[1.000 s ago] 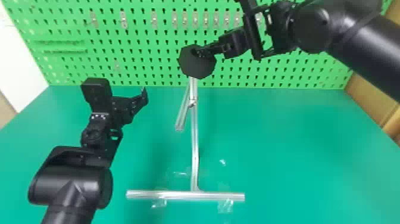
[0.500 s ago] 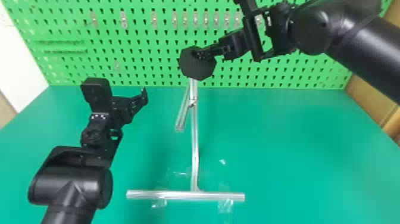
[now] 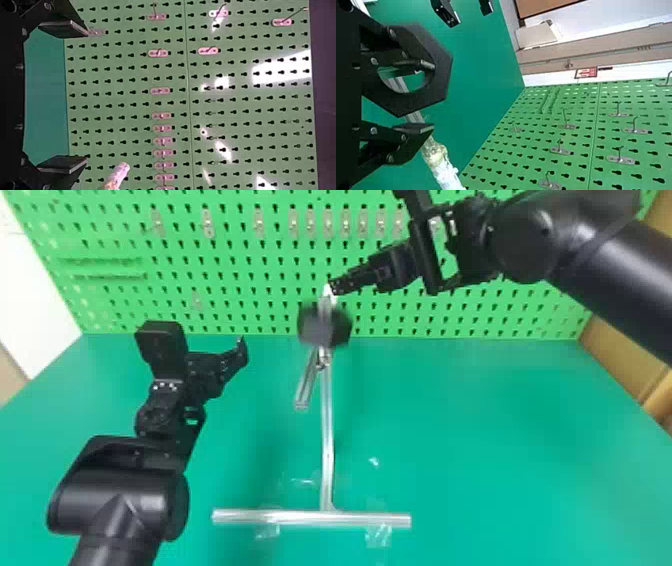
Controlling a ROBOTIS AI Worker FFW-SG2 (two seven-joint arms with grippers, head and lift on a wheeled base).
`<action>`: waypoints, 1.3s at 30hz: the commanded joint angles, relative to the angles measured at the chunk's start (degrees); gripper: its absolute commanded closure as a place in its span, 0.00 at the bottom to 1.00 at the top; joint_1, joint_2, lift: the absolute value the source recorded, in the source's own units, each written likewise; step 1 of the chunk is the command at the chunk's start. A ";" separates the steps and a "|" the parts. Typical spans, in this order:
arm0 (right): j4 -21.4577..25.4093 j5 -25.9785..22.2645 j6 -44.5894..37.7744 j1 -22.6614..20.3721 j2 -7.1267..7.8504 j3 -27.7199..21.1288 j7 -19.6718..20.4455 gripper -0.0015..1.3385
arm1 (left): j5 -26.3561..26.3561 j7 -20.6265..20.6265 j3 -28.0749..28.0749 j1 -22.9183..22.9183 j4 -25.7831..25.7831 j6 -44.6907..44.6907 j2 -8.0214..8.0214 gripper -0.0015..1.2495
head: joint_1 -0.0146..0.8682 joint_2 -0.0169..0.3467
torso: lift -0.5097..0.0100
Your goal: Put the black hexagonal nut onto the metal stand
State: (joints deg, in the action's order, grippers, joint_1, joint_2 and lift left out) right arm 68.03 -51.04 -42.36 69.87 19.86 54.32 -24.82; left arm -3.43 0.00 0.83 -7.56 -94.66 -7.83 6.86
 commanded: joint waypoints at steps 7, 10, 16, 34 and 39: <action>-0.09 -0.64 0.00 -0.17 0.09 0.35 0.04 0.26 | 0.00 0.00 -0.04 0.09 0.00 0.01 0.00 0.13 | 0.80 0.27 | 0.98; -0.09 -0.73 0.00 -0.17 0.09 0.35 0.04 0.08 | 0.00 0.00 -0.04 0.09 0.00 0.01 0.00 0.13 | 0.80 0.27 | 0.98; -0.18 -0.82 0.00 -0.17 0.09 0.35 0.04 0.02 | 0.00 0.00 -0.04 0.09 0.00 0.01 0.00 0.13 | 0.80 0.27 | 0.98; 5.01 2.70 -3.34 -4.48 -0.26 -12.31 0.04 0.02 | -0.09 0.00 -0.30 0.26 -0.09 0.10 0.08 0.13 | 0.80 0.27 | 0.98; 9.40 5.51 -6.50 -6.59 -0.35 -18.72 -0.05 0.02 | -0.09 0.00 -0.66 0.44 -0.44 0.10 0.08 0.13 | 0.80 0.27 | 0.98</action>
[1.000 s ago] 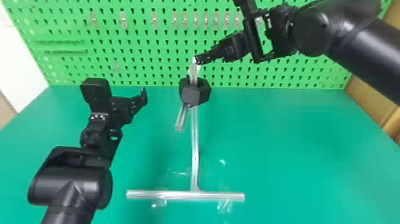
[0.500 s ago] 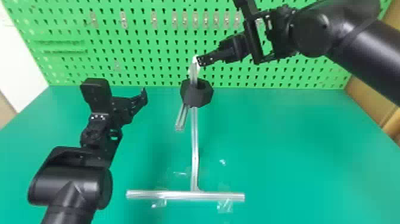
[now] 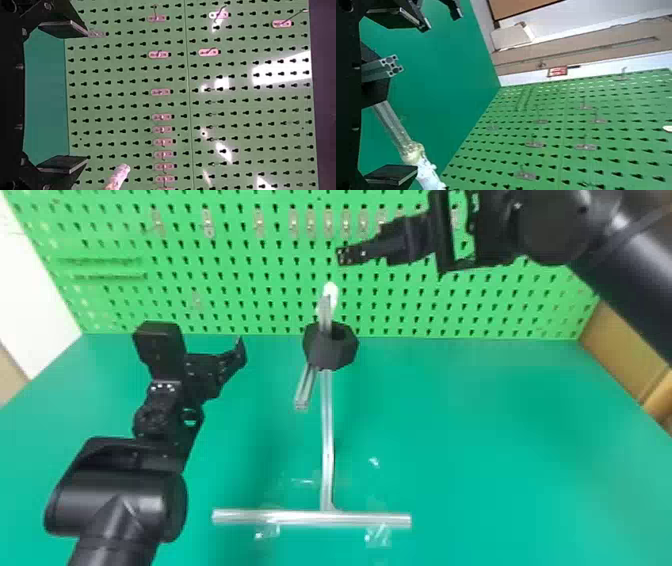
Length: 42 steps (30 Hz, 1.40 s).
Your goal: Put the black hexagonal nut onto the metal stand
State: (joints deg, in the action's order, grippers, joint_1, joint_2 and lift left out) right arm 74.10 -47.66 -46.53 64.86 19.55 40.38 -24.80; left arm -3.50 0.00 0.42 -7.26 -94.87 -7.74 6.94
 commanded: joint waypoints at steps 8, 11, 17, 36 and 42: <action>8.52 5.30 -3.22 -6.50 -0.30 -13.93 -1.39 0.03 | -0.02 0.00 -0.51 0.41 -0.49 0.00 0.00 0.13 | 0.80 0.27 | 0.98; 10.45 6.18 -2.96 -8.61 -0.30 -16.56 -1.65 0.03 | -0.02 0.00 -0.60 0.50 -0.67 0.00 0.00 0.13 | 0.80 0.27 | 0.98; 14.06 8.99 0.82 -14.67 -1.62 -23.24 -2.27 0.03 | -0.11 0.00 -0.78 0.67 -0.84 0.00 -0.09 0.13 | 0.80 0.27 | 0.98; 15.64 17.34 13.39 -33.21 -9.18 -38.63 -0.68 0.03 | -0.55 0.00 -1.48 1.11 -1.72 0.00 -0.09 0.13 | 0.80 0.27 | 0.98; 15.64 19.89 15.41 -37.43 -11.46 -42.23 1.51 0.03 | -0.64 -0.09 -1.48 1.20 -1.72 0.00 -0.09 0.13 | 0.80 0.27 | 0.98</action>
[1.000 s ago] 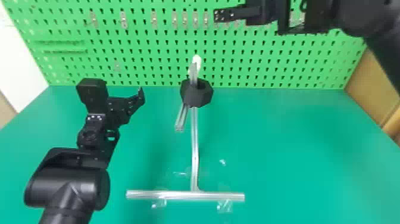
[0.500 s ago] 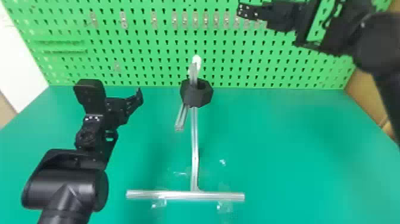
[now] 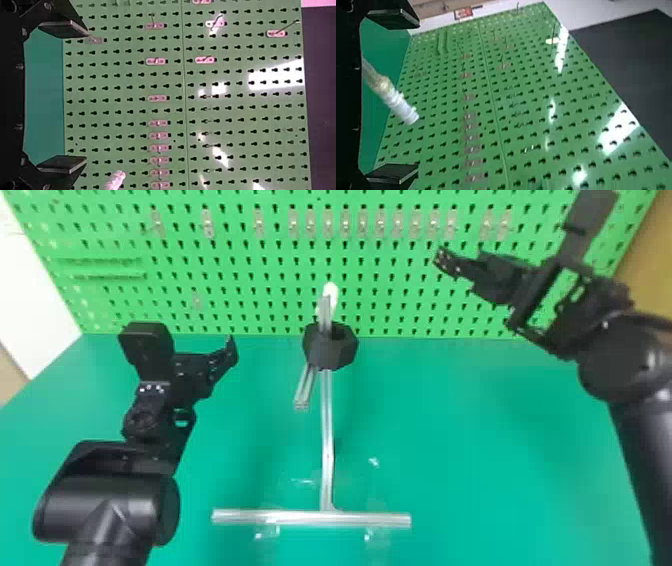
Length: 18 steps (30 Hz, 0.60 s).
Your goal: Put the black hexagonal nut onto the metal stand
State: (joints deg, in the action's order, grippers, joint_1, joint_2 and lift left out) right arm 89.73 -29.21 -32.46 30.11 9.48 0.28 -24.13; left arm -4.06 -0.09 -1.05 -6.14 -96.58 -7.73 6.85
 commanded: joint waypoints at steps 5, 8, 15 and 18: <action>0.27 4.25 4.69 -5.68 -3.06 -3.00 4.18 0.03 | -0.16 0.00 0.00 -0.01 -0.01 0.00 0.00 0.13 | 0.80 0.27 | 0.98; 0.79 7.24 6.36 -6.91 -3.76 -3.09 6.03 0.03 | -0.16 0.00 0.08 -0.01 -0.01 0.00 0.00 0.13 | 0.80 0.27 | 0.98; 1.50 12.16 9.87 -10.07 -5.17 -2.74 11.12 0.03 | -0.16 0.00 0.17 -0.01 -0.01 0.00 -0.09 0.13 | 0.80 0.27 | 0.98; 1.59 13.92 11.37 -11.30 -5.79 -2.65 12.97 0.03 | -0.16 0.00 0.08 -0.01 -0.01 0.00 -0.09 0.13 | 0.80 0.27 | 0.98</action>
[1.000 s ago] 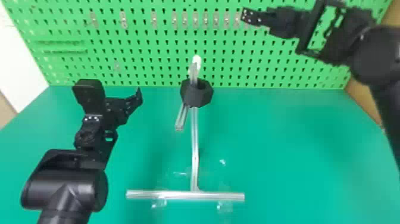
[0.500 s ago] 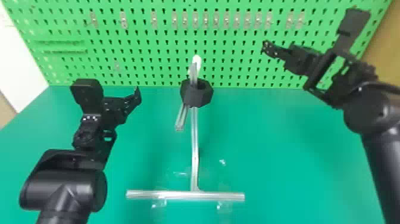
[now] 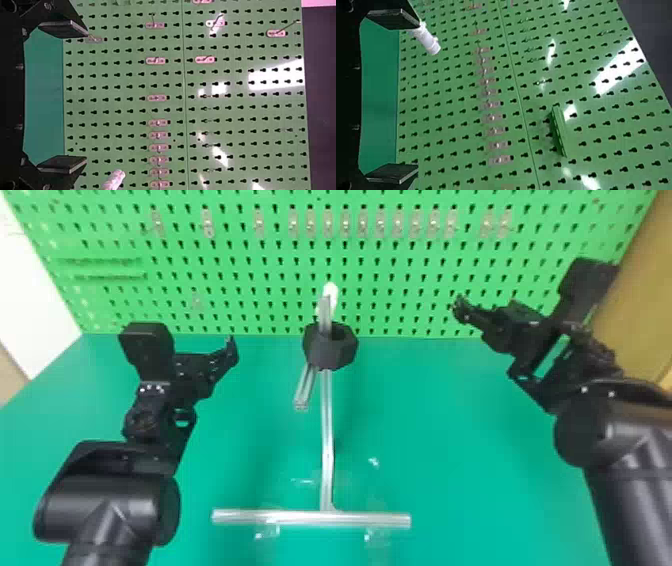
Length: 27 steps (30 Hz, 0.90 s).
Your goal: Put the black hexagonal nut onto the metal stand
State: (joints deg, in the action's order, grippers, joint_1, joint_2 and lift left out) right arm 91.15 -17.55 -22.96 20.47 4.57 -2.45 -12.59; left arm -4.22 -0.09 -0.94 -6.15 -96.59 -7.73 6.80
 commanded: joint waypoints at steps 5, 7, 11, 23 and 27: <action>0.09 6.21 4.60 -3.15 -1.58 0.87 4.51 0.03 | 0.17 -0.09 -0.03 0.00 0.00 -0.09 -0.03 0.13 | 0.80 0.27 | 0.98; -0.18 7.53 6.18 -3.59 -1.67 1.31 5.04 0.03 | 0.35 -0.27 0.06 0.00 0.09 0.00 -0.03 0.13 | 0.80 0.27 | 0.98; -1.41 8.58 11.80 -4.91 -1.40 2.80 7.32 0.04 | 0.35 -0.27 0.23 -0.09 0.53 -0.09 -0.03 0.13 | 0.80 0.27 | 0.98; -2.02 7.79 18.13 -9.31 -1.31 5.09 8.82 0.04 | 0.09 -0.27 0.50 -0.36 0.97 -0.09 -0.03 0.13 | 0.80 0.27 | 0.98; -2.02 7.88 19.36 -10.45 -0.96 5.53 8.82 0.04 | 0.09 -0.27 0.76 -0.36 1.06 -0.09 -0.03 0.13 | 0.80 0.27 | 0.98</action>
State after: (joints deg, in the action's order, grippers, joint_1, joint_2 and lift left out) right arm 89.12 -9.62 -4.90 11.19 3.28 2.60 -3.77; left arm -4.10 -0.35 -0.45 -6.50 -95.61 -7.82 6.77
